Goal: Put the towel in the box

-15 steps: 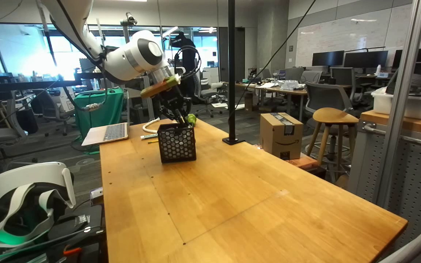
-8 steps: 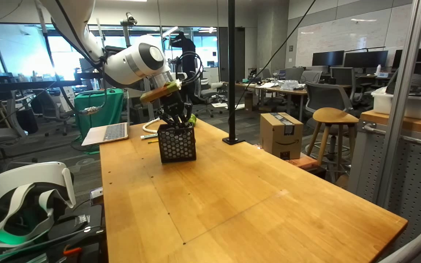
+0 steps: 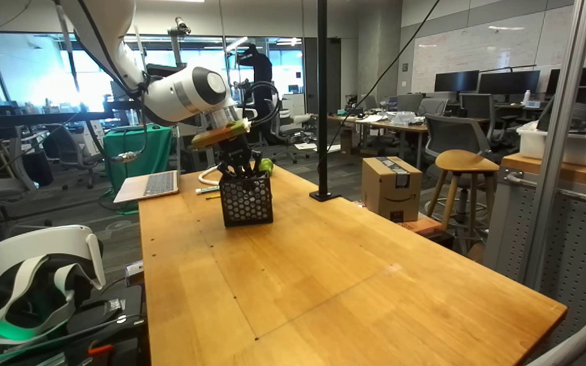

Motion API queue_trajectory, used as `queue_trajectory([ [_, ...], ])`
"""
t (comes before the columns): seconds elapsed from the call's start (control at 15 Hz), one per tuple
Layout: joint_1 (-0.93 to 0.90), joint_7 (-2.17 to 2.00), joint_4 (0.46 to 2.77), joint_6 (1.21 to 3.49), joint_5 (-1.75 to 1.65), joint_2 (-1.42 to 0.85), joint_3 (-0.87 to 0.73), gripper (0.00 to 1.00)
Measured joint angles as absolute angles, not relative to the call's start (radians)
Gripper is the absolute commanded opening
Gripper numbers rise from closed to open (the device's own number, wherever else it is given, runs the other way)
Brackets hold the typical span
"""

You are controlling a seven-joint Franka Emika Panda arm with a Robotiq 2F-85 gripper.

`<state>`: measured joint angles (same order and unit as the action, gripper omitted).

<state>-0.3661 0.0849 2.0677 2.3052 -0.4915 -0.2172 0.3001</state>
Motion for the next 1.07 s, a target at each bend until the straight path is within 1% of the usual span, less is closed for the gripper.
queue_trajectory([
  [0.2, -0.38, 0.095, 2.052, 2.28, -0.489, -0.263, 0.305, 0.19],
  [0.67, -0.382, 0.109, 1.911, 2.079, -0.467, -0.369, 0.292, 0.19],
  [1.07, -0.381, 0.109, 1.826, 1.991, -0.407, -0.414, 0.289, 0.19],
])
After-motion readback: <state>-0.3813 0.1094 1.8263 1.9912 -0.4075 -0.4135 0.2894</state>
